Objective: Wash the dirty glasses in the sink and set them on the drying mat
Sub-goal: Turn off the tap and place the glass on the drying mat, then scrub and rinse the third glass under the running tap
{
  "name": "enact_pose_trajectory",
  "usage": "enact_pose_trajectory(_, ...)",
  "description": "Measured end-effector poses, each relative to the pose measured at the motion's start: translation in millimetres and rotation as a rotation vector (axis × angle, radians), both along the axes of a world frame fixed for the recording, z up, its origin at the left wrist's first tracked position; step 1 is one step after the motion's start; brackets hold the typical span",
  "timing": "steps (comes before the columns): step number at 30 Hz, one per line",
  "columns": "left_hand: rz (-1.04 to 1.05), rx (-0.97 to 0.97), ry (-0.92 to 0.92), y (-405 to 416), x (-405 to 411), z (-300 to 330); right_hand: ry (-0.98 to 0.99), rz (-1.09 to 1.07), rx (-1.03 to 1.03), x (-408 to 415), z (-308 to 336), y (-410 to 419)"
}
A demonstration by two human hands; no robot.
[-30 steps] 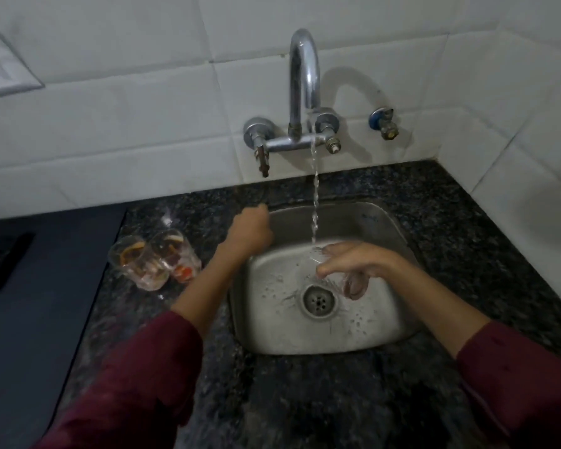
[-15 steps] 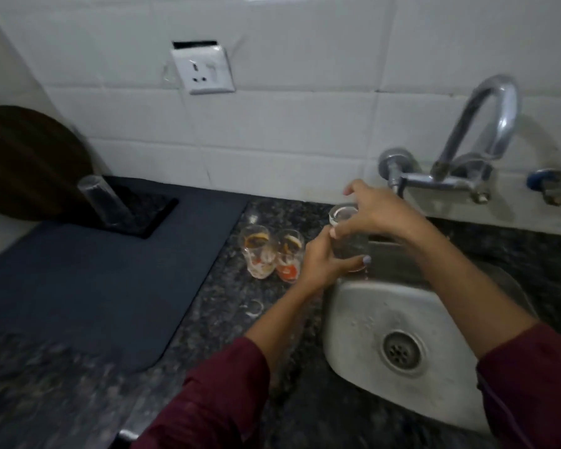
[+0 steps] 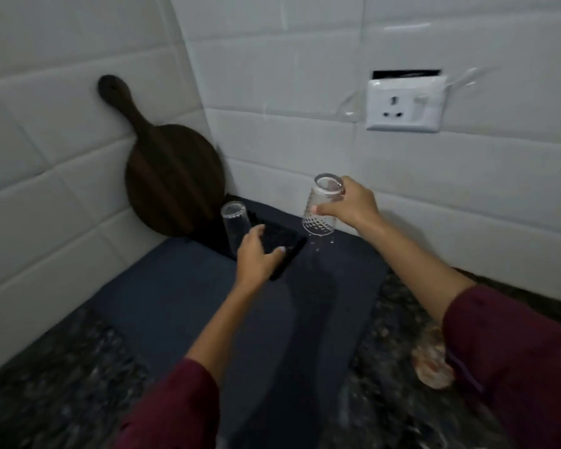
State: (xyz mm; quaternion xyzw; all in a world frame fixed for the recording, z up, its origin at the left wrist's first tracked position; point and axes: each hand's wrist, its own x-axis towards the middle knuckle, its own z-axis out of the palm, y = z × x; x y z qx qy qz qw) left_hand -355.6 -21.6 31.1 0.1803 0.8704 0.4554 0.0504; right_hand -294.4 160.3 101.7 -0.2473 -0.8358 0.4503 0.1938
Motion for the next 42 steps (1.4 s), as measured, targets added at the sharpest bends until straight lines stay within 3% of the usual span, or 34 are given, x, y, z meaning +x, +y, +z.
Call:
enact_pose_trajectory(3,0.098,-0.124,-0.015,-48,-47,-27,-0.003,0.046,-0.079,-75,-28,-21)
enact_pose_trajectory(10,0.059,-0.415,-0.065,-83,-112,-81,-0.065,0.133,-0.066,-192,-84,-37)
enact_pose_trajectory(15,0.023,-0.616,-0.112,-84,-124,-108,-0.159,0.192,-0.123,-223,-103,-30)
enact_pose_trajectory(23,0.017,-0.712,-0.110,-76,-124,-111,-0.222,0.252,-0.077,-231,-115,-27)
enact_pose_trajectory(30,0.029,-0.719,-0.115,-75,-121,-110,-0.312,0.278,-0.004,-229,-125,-26)
enact_pose_trajectory(34,0.037,-0.643,-0.148,-74,-110,-104,-0.270,0.252,-0.077,-209,-119,-28)
enact_pose_trajectory(38,-0.014,-0.508,-0.146,-60,-72,-80,-0.176,0.217,-0.185,-153,-92,-20)
enact_pose_trajectory(42,-0.209,-0.342,-0.073,-27,-3,-38,-0.075,0.202,-0.281,-57,-57,-4)
